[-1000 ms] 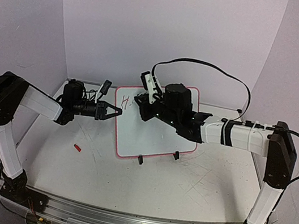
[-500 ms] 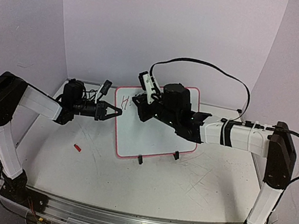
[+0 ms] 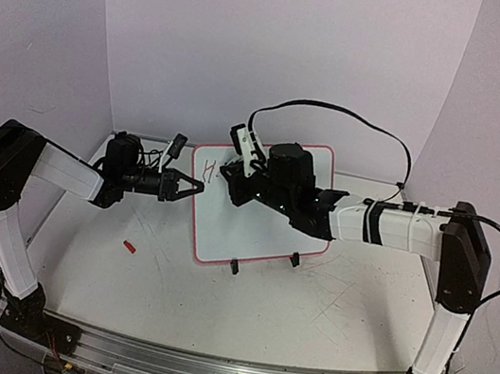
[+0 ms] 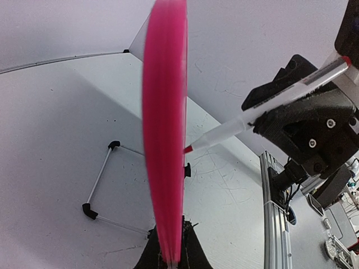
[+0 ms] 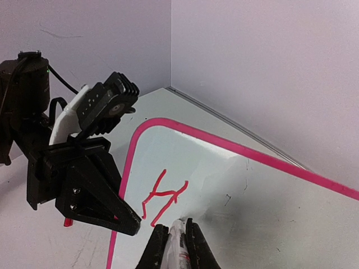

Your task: Write a sentence on the whiteboard

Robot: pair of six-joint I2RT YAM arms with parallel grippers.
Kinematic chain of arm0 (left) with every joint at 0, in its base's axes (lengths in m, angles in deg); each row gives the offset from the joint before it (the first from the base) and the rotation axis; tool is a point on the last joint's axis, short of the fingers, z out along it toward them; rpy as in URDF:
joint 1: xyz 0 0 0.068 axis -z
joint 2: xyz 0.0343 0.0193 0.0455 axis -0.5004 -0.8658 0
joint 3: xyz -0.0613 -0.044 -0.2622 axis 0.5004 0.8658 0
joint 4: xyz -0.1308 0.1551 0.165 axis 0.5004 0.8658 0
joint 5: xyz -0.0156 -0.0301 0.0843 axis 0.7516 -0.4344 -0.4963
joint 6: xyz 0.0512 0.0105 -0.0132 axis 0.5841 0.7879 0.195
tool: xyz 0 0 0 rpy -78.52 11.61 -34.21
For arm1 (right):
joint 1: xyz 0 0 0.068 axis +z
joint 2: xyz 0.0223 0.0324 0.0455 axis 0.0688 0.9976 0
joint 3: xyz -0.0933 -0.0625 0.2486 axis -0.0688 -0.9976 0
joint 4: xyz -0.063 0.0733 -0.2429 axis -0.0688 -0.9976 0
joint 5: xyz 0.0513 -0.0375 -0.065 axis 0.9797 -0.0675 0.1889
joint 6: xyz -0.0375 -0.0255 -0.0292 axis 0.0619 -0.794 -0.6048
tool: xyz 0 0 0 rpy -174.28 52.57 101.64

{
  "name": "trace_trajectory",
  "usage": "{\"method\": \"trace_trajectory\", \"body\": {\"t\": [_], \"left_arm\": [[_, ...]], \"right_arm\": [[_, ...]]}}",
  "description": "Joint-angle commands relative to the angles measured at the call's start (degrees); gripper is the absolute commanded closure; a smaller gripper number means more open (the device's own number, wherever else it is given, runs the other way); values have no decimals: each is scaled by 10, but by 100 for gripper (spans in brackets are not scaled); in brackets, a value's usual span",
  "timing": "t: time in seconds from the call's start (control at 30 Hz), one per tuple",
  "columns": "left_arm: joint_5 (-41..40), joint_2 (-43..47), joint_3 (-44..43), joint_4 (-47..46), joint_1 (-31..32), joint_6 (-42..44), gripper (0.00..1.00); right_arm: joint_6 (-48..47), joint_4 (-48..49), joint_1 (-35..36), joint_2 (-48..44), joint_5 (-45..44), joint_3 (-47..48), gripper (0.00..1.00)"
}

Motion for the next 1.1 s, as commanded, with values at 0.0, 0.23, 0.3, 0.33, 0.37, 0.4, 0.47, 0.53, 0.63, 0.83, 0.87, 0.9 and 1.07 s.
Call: {"method": "trace_trajectory", "body": {"t": [0.0, 0.23, 0.3, 0.33, 0.37, 0.4, 0.47, 0.53, 0.63, 0.83, 0.87, 0.9, 1.07], "left_arm": [[-49, 9, -25, 15, -1, 58, 100], [-46, 8, -25, 16, -1, 58, 100], [-47, 10, -24, 17, -2, 59, 100], [-48, 11, -24, 17, -2, 60, 100], [-48, 11, -24, 17, -2, 60, 100], [-48, 11, -24, 17, -2, 60, 100], [-46, 10, -24, 17, -1, 59, 100], [-46, 10, -24, 17, -1, 59, 100], [-46, 11, -24, 18, -1, 60, 100], [-45, 10, -25, 19, -2, 60, 100], [-45, 9, -25, 19, -2, 59, 100], [-45, 9, -26, 19, -2, 59, 100], [-44, 6, -27, 19, -1, 59, 100]], "right_arm": [[9, 21, 2, 10, -4, 24, 100], [9, 21, 1, 13, -37, 23, 100], [10, 20, 2, 12, -46, 22, 100], [10, 20, 1, 10, -52, 19, 100], [10, 20, 2, 7, -59, 17, 100], [10, 20, 2, 5, -66, 14, 100], [10, 20, 0, 2, -73, 12, 100], [11, 20, -2, 0, -79, 12, 100], [13, 20, -4, -3, -89, 9, 100], [14, 21, -8, -6, -102, 8, 100], [14, 21, -9, -6, -101, 9, 100], [14, 21, -10, -5, -101, 10, 100], [11, 27, -10, 0, -93, 18, 100]]}}
